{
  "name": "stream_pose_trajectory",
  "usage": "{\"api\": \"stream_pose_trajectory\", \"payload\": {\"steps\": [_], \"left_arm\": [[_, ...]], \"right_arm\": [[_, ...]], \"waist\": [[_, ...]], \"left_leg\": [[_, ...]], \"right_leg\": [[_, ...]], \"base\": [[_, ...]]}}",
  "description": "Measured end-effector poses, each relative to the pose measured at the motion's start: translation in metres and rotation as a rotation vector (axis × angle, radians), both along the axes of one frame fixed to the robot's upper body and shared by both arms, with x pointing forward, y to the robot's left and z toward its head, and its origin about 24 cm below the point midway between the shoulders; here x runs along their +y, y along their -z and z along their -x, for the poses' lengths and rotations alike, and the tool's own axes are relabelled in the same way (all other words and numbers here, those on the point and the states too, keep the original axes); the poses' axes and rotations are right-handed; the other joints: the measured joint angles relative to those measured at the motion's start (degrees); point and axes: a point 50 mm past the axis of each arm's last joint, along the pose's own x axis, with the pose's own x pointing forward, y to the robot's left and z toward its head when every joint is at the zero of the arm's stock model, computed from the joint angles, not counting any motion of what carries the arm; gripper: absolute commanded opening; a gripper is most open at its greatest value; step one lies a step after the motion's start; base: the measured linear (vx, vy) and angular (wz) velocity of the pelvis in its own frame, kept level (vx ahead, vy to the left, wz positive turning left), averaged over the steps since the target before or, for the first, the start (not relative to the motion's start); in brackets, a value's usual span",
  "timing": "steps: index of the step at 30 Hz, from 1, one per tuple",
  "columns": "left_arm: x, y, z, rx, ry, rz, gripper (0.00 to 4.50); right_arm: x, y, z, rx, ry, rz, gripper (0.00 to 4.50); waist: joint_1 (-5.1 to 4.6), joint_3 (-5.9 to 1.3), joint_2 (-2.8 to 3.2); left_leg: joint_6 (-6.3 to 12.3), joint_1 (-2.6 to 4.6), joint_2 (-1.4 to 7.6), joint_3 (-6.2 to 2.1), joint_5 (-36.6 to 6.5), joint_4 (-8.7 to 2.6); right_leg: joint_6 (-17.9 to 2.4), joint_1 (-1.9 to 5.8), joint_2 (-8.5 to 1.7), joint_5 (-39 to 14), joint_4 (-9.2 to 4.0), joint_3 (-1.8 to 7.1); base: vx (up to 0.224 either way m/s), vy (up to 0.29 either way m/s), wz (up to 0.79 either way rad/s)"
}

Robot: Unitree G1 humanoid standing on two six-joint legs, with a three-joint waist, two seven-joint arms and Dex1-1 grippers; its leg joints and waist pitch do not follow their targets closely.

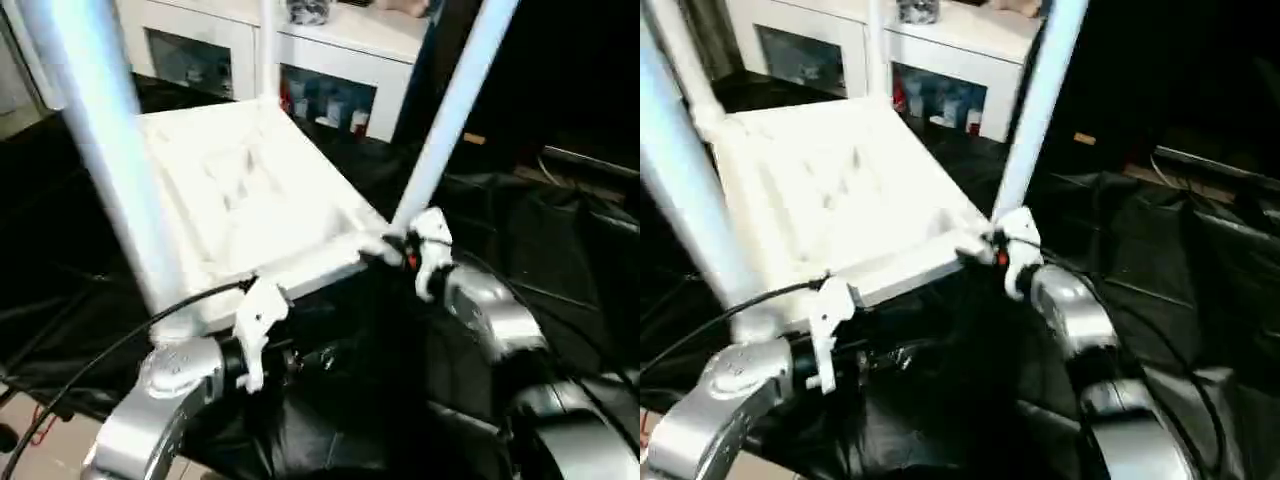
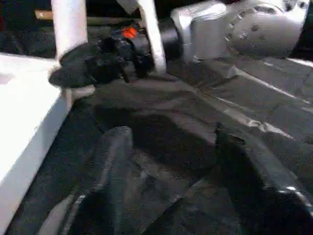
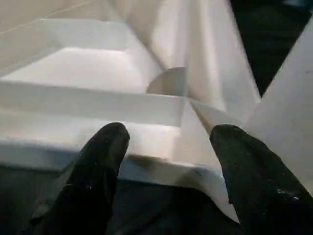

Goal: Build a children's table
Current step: Rotate table base

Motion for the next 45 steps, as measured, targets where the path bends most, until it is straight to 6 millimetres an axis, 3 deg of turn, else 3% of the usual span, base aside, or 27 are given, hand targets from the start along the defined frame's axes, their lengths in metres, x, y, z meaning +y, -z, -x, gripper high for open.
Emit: {"api": "stream_pose_trajectory", "payload": {"steps": [1, 7, 12, 26, 32, 36, 39, 45], "left_arm": [[0.006, 0.001, 0.002, 0.014, 0.004, -0.015, 3.47], [0.030, 0.002, 0.015, 0.111, 0.061, -0.048, 3.91], [0.043, 0.002, 0.025, 0.176, 0.111, -0.060, 4.36], [0.090, -0.011, 0.049, 0.267, 0.150, -0.106, 4.48], [0.113, -0.027, 0.043, 0.230, 0.101, -0.148, 4.48], [0.118, -0.044, 0.033, 0.184, 0.109, -0.146, 4.48], [0.120, -0.048, 0.030, 0.171, 0.114, -0.154, 4.48], [0.111, -0.050, 0.004, 0.071, 0.093, -0.068, 4.48]], "right_arm": [[0.004, 0.000, -0.004, -0.003, 0.030, 0.006, 3.17], [0.009, -0.002, -0.016, -0.002, 0.153, 0.025, 3.17], [0.008, -0.003, -0.022, 0.000, 0.225, 0.034, 3.17], [-0.004, -0.010, -0.032, -0.011, 0.344, 0.033, 3.17], [-0.002, -0.012, -0.030, -0.039, 0.268, 0.003, 3.17], [-0.007, -0.001, -0.020, -0.042, 0.209, 0.004, 3.17], [-0.012, 0.006, -0.015, -0.036, 0.193, 0.011, 3.17], [-0.031, 0.023, 0.007, -0.029, 0.152, 0.015, 3.17]], "waist": [[-0.18, 0.00, 0.00], [-1.06, -0.02, -0.04], [-1.20, -0.03, -0.07], [-2.13, -0.10, -0.30], [-2.56, -0.11, -0.38], [-2.24, -0.11, -0.40], [-2.35, -0.11, -0.41], [-1.72, 0.01, -0.20]], "left_leg": [[-0.01, 0.01, 0.00, 0.00, 0.01, 0.00], [-0.03, -0.06, -0.01, 0.03, 0.01, 0.05], [-0.02, -0.16, -0.01, 0.05, 0.01, 0.24], [-0.04, -0.11, -0.01, 0.02, 0.01, 0.41], [-0.04, -0.13, -0.01, -0.04, 0.01, 0.52], [-0.04, -0.17, -0.02, -0.04, 0.01, 0.61], [-0.03, -0.16, -0.03, -0.04, 0.00, 0.66], [-0.04, -0.08, -0.03, -0.01, 0.01, 0.66]], "right_leg": [[-0.01, -0.02, 0.01, 0.01, 0.06, 0.00], [-0.16, -0.08, 0.02, 0.09, 0.14, 0.03], [-0.15, -0.07, 0.02, 0.09, 0.18, 0.07], [0.10, -0.17, 0.04, -0.06, 0.63, 0.11], [0.10, -0.20, 0.04, -0.07, 0.73, 0.14], [0.07, -0.18, 0.05, -0.05, 0.76, 0.16], [0.01, -0.18, 0.05, -0.01, 0.76, 0.27], [-0.14, -0.16, 0.06, 0.08, 0.91, 0.26]], "base": [[0.000, 0.000, 0.00], [0.000, 0.000, 0.00], [0.000, 0.000, 0.00], [0.000, 0.000, 0.00], [0.000, 0.000, 0.00], [0.000, 0.000, 0.00], [0.000, 0.000, 0.00], [0.000, 0.000, 0.00]]}}
